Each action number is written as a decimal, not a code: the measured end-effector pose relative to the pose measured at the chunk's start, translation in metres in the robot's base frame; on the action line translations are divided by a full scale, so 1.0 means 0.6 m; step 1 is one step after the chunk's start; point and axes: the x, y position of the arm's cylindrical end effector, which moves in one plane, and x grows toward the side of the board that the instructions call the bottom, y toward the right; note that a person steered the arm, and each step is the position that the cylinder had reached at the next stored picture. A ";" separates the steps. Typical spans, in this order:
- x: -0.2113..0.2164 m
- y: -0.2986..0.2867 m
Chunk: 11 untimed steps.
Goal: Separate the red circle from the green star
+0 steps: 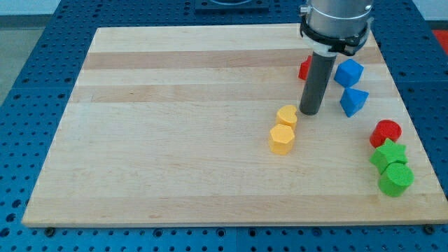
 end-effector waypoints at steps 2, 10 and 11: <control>0.014 0.160; 0.032 0.302; 0.089 0.315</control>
